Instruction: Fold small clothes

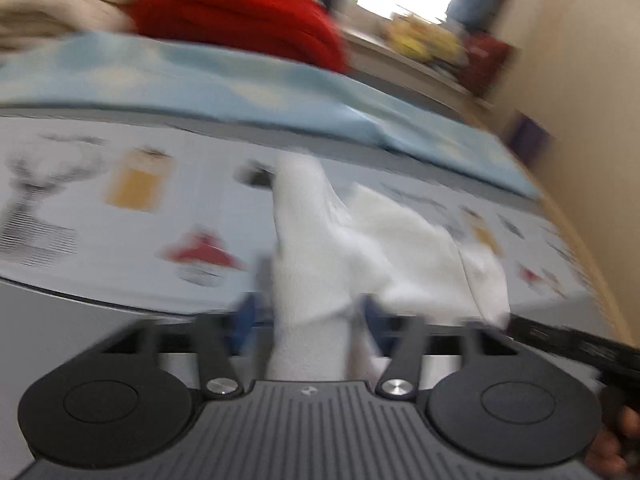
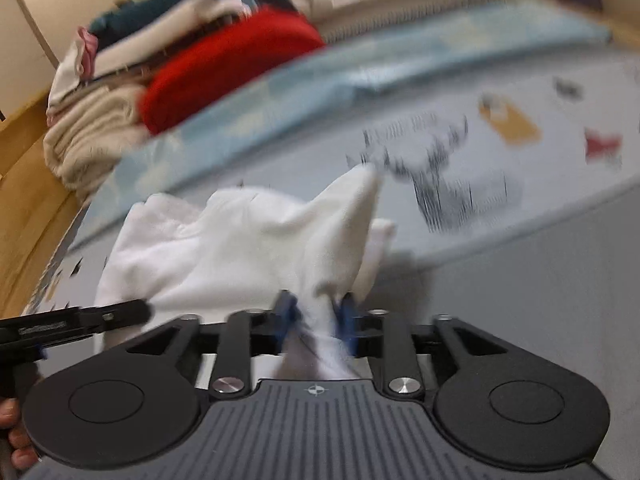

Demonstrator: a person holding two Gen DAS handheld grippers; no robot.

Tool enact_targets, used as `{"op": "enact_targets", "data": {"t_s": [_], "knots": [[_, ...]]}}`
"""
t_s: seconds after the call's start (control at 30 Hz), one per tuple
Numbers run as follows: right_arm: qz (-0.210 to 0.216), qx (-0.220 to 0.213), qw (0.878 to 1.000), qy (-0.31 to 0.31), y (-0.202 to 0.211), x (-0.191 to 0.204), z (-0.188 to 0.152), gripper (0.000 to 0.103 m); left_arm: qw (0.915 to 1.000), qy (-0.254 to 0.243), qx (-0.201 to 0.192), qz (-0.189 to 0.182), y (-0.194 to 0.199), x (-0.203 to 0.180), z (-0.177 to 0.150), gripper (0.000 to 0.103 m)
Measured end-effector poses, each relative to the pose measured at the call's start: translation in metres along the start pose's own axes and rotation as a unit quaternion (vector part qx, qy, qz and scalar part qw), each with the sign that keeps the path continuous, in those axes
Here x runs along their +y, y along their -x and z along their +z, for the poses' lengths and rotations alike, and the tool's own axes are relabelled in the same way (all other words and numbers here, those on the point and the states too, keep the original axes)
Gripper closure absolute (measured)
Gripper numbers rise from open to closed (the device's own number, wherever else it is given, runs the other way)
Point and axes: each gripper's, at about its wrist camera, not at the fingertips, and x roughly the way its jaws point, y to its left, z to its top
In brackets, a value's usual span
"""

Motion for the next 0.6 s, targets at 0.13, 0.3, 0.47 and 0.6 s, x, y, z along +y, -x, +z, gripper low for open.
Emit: {"op": "enact_targets", "data": {"t_s": [0.13,0.3,0.47,0.6], "knots": [[-0.006,0.039,0.999,0.004,-0.012,0.009,0.0,0.04,0.9945,0.069,0.073,-0.03,-0.009,0.038,-0.006,0.041],[-0.037,0.158,0.986,0.049,-0.039,0.012,-0.024,0.064,0.9836,0.016,0.179,0.007,-0.039,0.037,-0.034,0.041],[-0.06,0.212,0.975,0.018,-0.048,-0.003,-0.041,0.094,0.976,-0.044,0.206,0.053,-0.039,0.023,-0.054,0.04],[-0.091,0.227,0.969,0.018,-0.041,-0.008,-0.047,0.074,0.962,-0.108,0.233,0.092,-0.03,0.016,-0.074,0.03]]}}
